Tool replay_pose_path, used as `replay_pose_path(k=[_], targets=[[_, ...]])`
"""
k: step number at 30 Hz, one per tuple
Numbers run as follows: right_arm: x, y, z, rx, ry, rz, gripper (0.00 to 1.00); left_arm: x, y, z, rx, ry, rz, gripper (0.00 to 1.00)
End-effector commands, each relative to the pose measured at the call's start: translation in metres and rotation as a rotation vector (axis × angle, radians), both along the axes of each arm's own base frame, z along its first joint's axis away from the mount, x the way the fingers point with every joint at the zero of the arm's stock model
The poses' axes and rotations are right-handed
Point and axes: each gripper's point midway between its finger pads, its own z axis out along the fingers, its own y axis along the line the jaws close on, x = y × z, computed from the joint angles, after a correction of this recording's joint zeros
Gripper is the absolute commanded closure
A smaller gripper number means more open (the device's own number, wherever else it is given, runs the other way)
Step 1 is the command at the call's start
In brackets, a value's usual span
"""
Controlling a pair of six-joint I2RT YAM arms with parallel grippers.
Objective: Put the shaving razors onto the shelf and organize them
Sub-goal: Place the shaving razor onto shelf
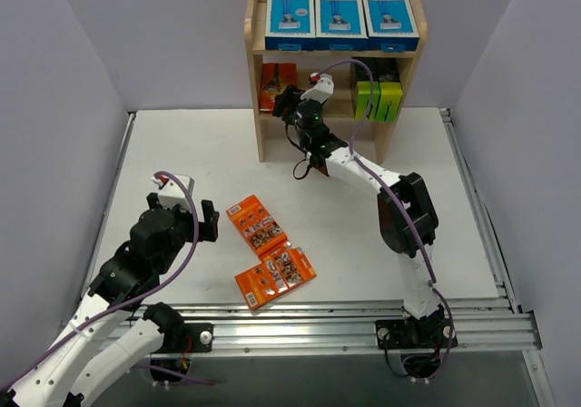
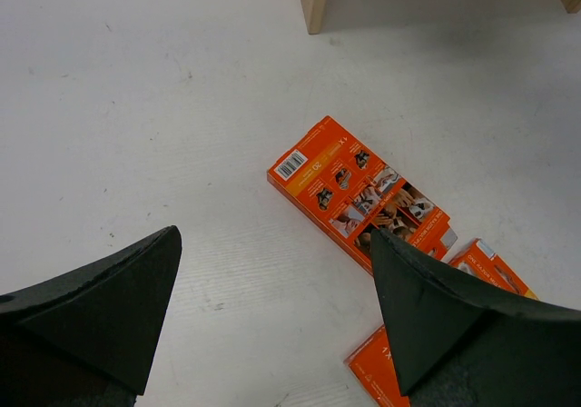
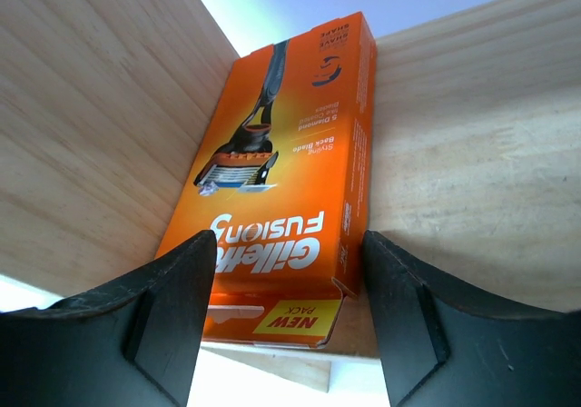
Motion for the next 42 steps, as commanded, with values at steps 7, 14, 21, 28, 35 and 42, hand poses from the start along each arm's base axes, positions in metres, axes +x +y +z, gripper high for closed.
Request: replay_pose_path(k=[7,14,21,28,35,42], targets=[[-0.002,0.025,0.010,0.044,-0.065,0.105,0.39,0.005,-0.005,0.009,-0.013,-0.039,-0.013,0.06],[-0.006,0.019,0.009,0.038,-0.058,0.091,0.36,0.006,-0.005,0.009,-0.010,-0.037,-0.012,0.06],[-0.010,0.010,0.018,0.037,-0.062,0.067,0.30,0.006,-0.005,0.009,-0.009,-0.035,-0.012,0.06],[-0.015,0.006,0.017,0.027,-0.038,0.061,0.25,0.005,-0.004,0.010,-0.011,-0.037,-0.008,0.06],[-0.019,0.000,0.018,0.017,-0.025,0.044,0.23,0.006,-0.004,0.009,-0.005,-0.036,-0.006,0.06],[-0.022,-0.006,0.022,0.016,-0.027,0.025,0.22,0.006,-0.003,0.008,-0.001,-0.031,-0.003,0.06]])
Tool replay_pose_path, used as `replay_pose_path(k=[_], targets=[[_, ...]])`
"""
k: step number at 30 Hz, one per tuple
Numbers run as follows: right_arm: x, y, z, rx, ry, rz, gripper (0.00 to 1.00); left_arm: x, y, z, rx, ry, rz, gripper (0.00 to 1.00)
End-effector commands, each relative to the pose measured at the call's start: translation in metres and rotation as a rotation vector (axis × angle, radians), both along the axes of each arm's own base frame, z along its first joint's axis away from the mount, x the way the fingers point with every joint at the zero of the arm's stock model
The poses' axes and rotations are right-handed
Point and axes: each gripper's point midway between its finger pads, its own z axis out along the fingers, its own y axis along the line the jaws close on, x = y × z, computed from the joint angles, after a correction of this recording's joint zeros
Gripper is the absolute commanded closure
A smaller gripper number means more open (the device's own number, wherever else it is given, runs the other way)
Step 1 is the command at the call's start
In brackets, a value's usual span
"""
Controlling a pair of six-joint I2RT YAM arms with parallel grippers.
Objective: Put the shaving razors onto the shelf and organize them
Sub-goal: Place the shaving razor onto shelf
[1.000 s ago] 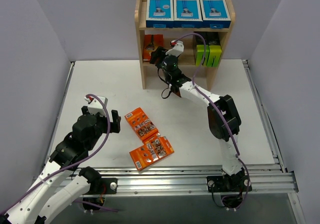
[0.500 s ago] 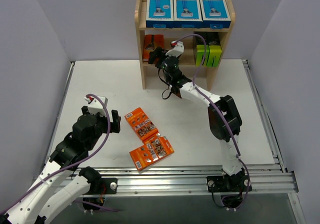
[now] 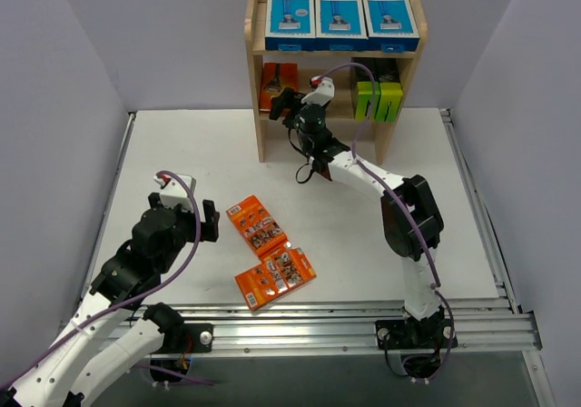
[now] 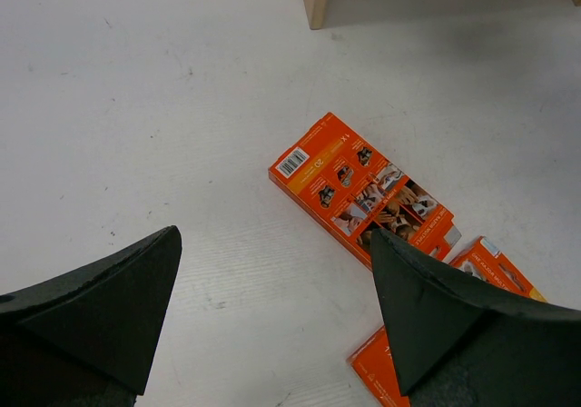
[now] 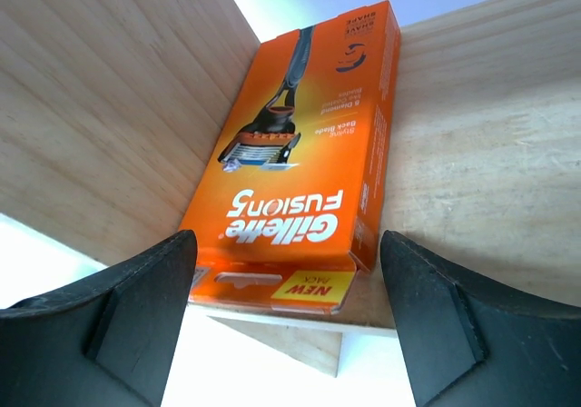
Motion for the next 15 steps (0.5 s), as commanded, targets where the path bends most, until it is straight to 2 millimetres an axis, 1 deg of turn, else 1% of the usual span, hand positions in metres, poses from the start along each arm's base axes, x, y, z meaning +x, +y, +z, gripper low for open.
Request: replay_pose_path(k=[1,2,3,4,6,7,8,10,11,13,15], targets=[[-0.012,-0.008,0.020,0.007,-0.007,-0.019,0.22,0.005,-0.003,0.010,-0.012,-0.040,-0.004,0.06],[-0.014,-0.009,0.024,0.011,-0.012,-0.022,0.22,0.005,-0.003,0.010,-0.009,-0.039,-0.005,0.06],[-0.015,-0.011,0.021,0.005,-0.007,-0.023,0.22,0.005,-0.003,0.010,-0.010,-0.039,-0.003,0.06],[-0.017,-0.012,0.022,0.005,-0.011,-0.025,0.22,0.005,-0.003,0.010,-0.009,-0.039,-0.003,0.06],[-0.021,-0.016,0.029,0.004,-0.023,-0.026,0.22,0.005,-0.003,0.010,-0.010,-0.039,-0.001,0.06],[-0.023,-0.017,0.027,-0.001,-0.018,-0.026,0.22,0.005,-0.002,0.011,-0.009,-0.040,-0.002,0.06],[-0.025,-0.019,0.033,-0.003,-0.027,-0.026,0.22,0.005,-0.002,0.011,-0.009,-0.041,0.000,0.06],[-0.028,-0.022,0.031,-0.012,-0.022,-0.026,0.22,0.005,-0.002,0.011,-0.011,-0.043,0.000,0.06],[-0.032,-0.024,0.038,-0.007,-0.031,-0.025,0.21,0.005,-0.001,0.012,-0.009,-0.045,0.002,0.06],[-0.036,-0.026,0.035,-0.023,-0.026,-0.016,0.21,0.005,0.000,0.012,-0.007,-0.045,0.009,0.06],[-0.042,-0.028,0.041,-0.030,-0.037,-0.004,0.21,0.006,0.002,0.011,-0.001,-0.045,0.017,0.06]])
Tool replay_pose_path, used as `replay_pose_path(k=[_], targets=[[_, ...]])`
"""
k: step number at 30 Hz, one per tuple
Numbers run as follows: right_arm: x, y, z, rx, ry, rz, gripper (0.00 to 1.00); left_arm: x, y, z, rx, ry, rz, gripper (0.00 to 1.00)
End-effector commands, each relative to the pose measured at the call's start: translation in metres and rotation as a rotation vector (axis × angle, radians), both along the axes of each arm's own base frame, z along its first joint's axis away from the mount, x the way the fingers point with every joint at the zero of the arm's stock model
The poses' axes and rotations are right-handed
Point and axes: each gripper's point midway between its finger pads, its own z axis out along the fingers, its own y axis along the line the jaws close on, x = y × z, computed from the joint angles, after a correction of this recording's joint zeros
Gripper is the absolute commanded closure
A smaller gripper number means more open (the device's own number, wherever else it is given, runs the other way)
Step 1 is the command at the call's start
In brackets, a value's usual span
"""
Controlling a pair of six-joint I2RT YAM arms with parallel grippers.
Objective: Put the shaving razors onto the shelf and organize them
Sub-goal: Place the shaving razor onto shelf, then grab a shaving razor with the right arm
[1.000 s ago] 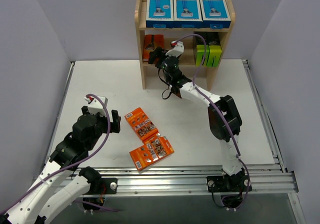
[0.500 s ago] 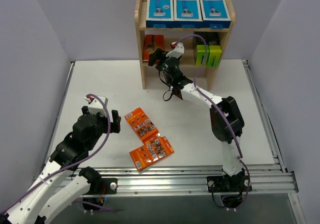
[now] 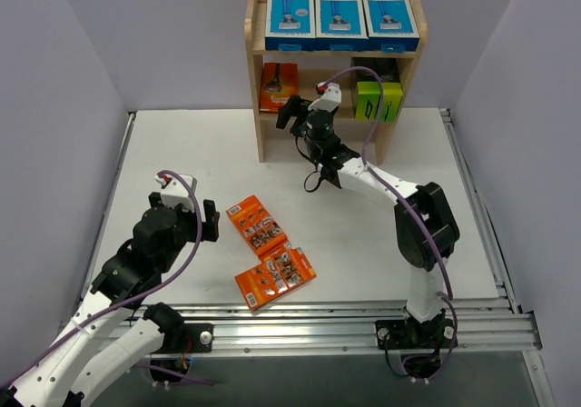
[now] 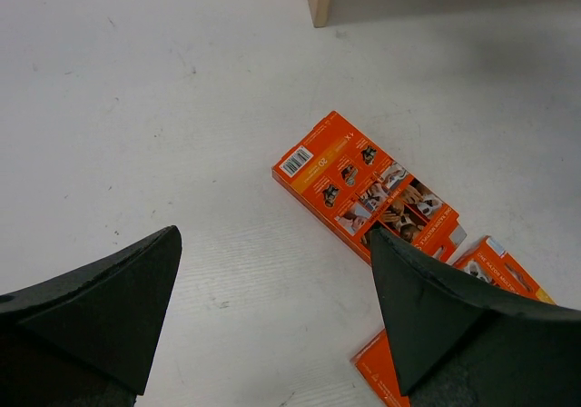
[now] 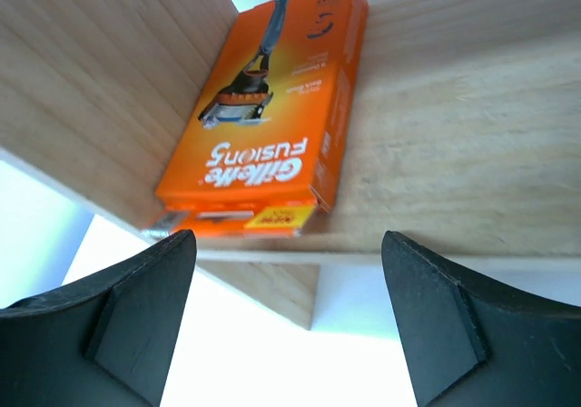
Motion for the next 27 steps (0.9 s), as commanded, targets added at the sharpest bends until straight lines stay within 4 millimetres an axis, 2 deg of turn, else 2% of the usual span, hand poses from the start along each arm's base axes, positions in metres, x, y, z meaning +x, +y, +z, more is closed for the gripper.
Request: replay_pose_path(k=[1,6,7,8,10,11,12,14,15,18,19,27], targets=[[-0.017,-0.011,0.045,0.008,-0.077,0.006,0.22,0.005,0.002,0.013,-0.011,-0.049,0.022,0.06],[-0.043,-0.018,0.039,-0.012,-0.062,0.036,0.22,0.006,0.004,0.012,-0.005,-0.045,0.030,0.06],[-0.050,-0.021,0.047,-0.005,-0.074,0.040,0.22,0.006,0.005,0.013,-0.005,-0.047,0.035,0.06],[-0.057,-0.022,0.031,-0.021,-0.047,0.050,0.23,0.007,0.006,0.013,-0.003,-0.047,0.037,0.06],[-0.071,-0.018,0.022,-0.029,-0.032,0.075,0.23,0.007,0.008,0.011,0.004,-0.043,0.047,0.06],[-0.083,-0.018,0.011,-0.040,-0.015,0.086,0.23,0.007,0.008,0.012,0.004,-0.044,0.050,0.06],[-0.097,-0.007,0.005,-0.051,-0.010,0.120,0.23,0.007,0.010,0.011,0.009,-0.044,0.058,0.06],[-0.116,-0.001,-0.004,-0.074,0.000,0.137,0.23,0.009,0.016,0.013,0.013,-0.051,0.085,0.06],[-0.135,0.010,-0.025,-0.103,0.031,0.178,0.23,0.009,0.018,0.013,0.013,-0.055,0.095,0.06],[-0.162,0.020,-0.042,-0.099,0.063,0.216,0.23,0.010,0.023,0.013,0.018,-0.057,0.117,0.06],[-0.178,0.023,-0.056,-0.107,0.085,0.244,0.23,0.010,0.024,0.013,0.017,-0.058,0.122,0.06],[-0.252,0.033,-0.112,-0.103,0.203,0.327,0.30,0.012,0.026,0.009,0.033,-0.040,0.132,0.06]])
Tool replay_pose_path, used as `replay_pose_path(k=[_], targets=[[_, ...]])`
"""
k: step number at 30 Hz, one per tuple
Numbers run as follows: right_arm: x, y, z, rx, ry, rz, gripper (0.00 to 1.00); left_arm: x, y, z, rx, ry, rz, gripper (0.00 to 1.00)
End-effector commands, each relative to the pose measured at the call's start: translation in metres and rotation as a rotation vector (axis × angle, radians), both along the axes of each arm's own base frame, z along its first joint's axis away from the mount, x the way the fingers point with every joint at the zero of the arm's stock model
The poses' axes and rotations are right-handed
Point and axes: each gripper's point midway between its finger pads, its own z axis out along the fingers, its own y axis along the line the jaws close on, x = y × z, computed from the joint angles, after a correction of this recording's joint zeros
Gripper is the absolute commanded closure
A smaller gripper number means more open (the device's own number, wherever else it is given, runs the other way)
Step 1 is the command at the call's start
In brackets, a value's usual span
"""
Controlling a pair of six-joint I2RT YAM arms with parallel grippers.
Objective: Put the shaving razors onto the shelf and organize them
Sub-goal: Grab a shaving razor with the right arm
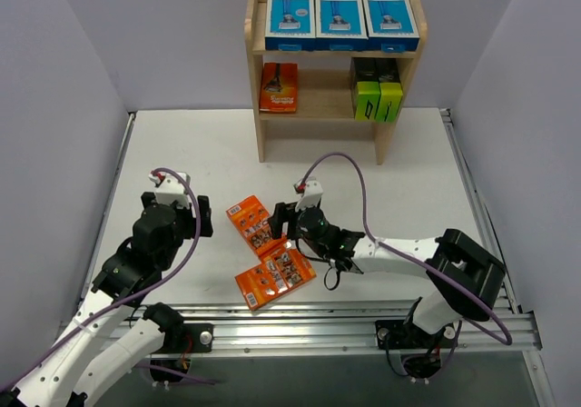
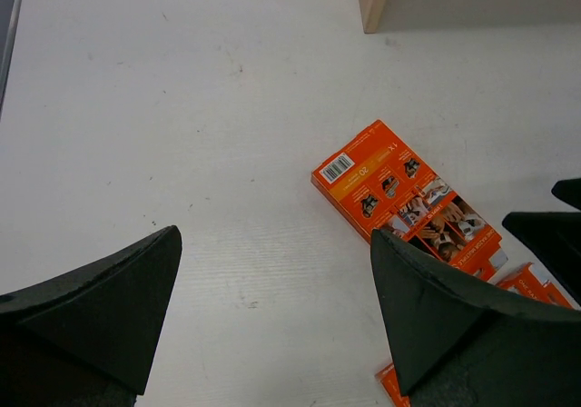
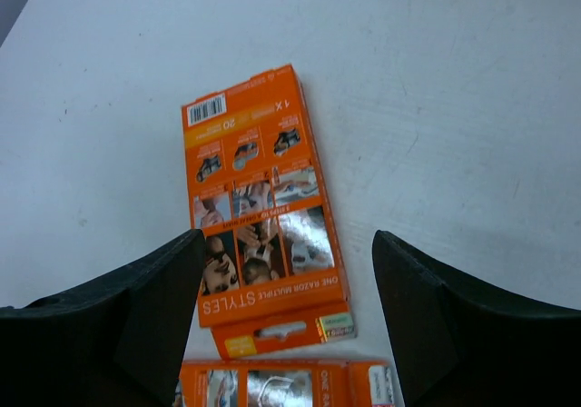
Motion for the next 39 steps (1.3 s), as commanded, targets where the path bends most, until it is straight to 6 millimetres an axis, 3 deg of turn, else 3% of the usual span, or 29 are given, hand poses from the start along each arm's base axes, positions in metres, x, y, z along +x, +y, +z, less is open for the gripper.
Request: replay_pose_path(k=[1,2,4,5,8,9,11,16,17,24,31,39], targets=[[-0.015,0.000,0.022,0.098,-0.018,-0.049,0.31,0.005,0.004,0.010,-0.003,-0.032,0.025,0.06],[-0.028,-0.001,0.010,0.080,0.005,-0.035,0.32,0.005,0.005,0.010,-0.002,-0.032,0.026,0.06],[-0.038,-0.005,0.009,0.115,0.033,-0.046,0.32,0.006,0.006,0.009,0.000,-0.029,0.030,0.06],[-0.047,-0.012,-0.004,0.100,0.064,-0.049,0.33,0.006,0.007,0.008,0.002,-0.027,0.035,0.06],[-0.059,-0.020,-0.006,0.164,0.112,-0.066,0.35,0.006,0.006,0.008,0.000,-0.022,0.030,0.06],[-0.066,-0.027,-0.015,0.159,0.129,-0.070,0.35,0.006,0.006,0.008,0.001,-0.021,0.030,0.06],[-0.072,-0.032,-0.012,0.205,0.142,-0.079,0.35,0.006,0.005,0.008,-0.003,-0.019,0.024,0.06],[-0.089,-0.045,-0.022,0.228,0.189,-0.085,0.35,0.007,0.004,0.006,-0.001,-0.013,0.020,0.06],[-0.100,-0.049,-0.029,0.234,0.215,-0.073,0.34,0.007,0.003,0.005,-0.004,-0.009,0.010,0.06],[-0.122,-0.051,-0.033,0.311,0.269,-0.070,0.32,0.007,0.002,0.005,-0.003,-0.005,0.005,0.06],[-0.158,-0.031,-0.033,0.424,0.347,-0.092,0.31,0.007,0.001,0.005,-0.008,-0.006,0.001,0.06],[-0.180,-0.007,-0.047,0.490,0.402,-0.119,0.29,0.007,0.001,0.005,-0.010,-0.004,-0.001,0.06]])
